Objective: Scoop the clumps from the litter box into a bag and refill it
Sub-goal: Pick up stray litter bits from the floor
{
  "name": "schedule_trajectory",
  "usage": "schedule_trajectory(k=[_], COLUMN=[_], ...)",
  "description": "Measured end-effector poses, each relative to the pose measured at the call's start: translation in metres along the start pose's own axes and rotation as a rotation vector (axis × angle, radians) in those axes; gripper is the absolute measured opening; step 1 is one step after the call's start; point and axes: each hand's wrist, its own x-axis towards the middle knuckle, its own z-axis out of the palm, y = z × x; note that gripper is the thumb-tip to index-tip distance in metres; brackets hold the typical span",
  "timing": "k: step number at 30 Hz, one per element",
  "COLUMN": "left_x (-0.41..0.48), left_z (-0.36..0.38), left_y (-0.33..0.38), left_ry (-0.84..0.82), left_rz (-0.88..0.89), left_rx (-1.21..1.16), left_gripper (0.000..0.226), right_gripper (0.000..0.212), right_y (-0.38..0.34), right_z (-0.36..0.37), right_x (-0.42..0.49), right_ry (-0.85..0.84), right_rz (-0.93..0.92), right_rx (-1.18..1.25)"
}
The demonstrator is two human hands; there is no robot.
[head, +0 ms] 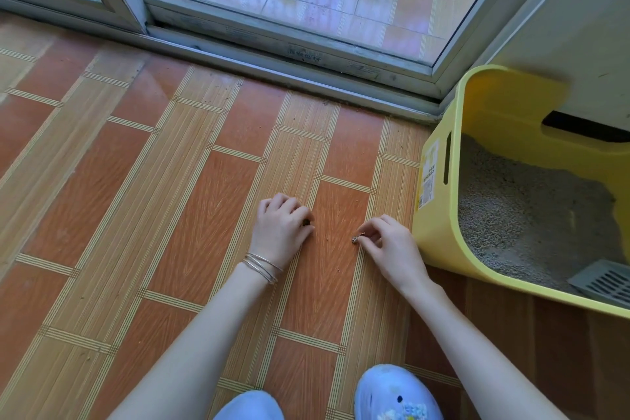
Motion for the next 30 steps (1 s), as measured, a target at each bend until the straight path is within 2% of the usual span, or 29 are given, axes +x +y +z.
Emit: schedule_trajectory(k=[4, 8, 12, 18, 27, 30], left_x=[-0.005, -0.014, -0.016, -0.013, -0.003, -0.001], left_z=[-0.004, 0.004, 0.009, 0.01, 0.017, 0.016], left_y=[-0.009, 0.003, 0.015, 0.018, 0.02, 0.02], left_ry=[0.012, -0.031, -0.036, -0.032, -0.047, -0.05], left_rz=[0.008, 0.083, 0.066, 0.059, 0.184, 0.202], left_rx=[-0.053, -0.042, -0.037, -0.016, 0.136, 0.177], left_gripper=[0.024, 0.025, 0.024, 0.022, 0.017, 0.017], right_gripper=[0.005, 0.011, 0.013, 0.008, 0.007, 0.009], right_y=[-0.001, -0.004, -0.007, -0.006, -0.006, -0.004], right_z=[0.002, 0.008, 0.008, 0.0, -0.003, -0.007], right_x=[-0.001, -0.001, 0.0, 0.005, 0.008, 0.009], right_ry=[0.021, -0.041, -0.067, -0.138, -0.105, -0.087], right_rz=[-0.02, -0.058, -0.074, 0.018, -0.048, -0.02], right_rx=[0.014, -0.144, -0.233, -0.156, -0.276, -0.203])
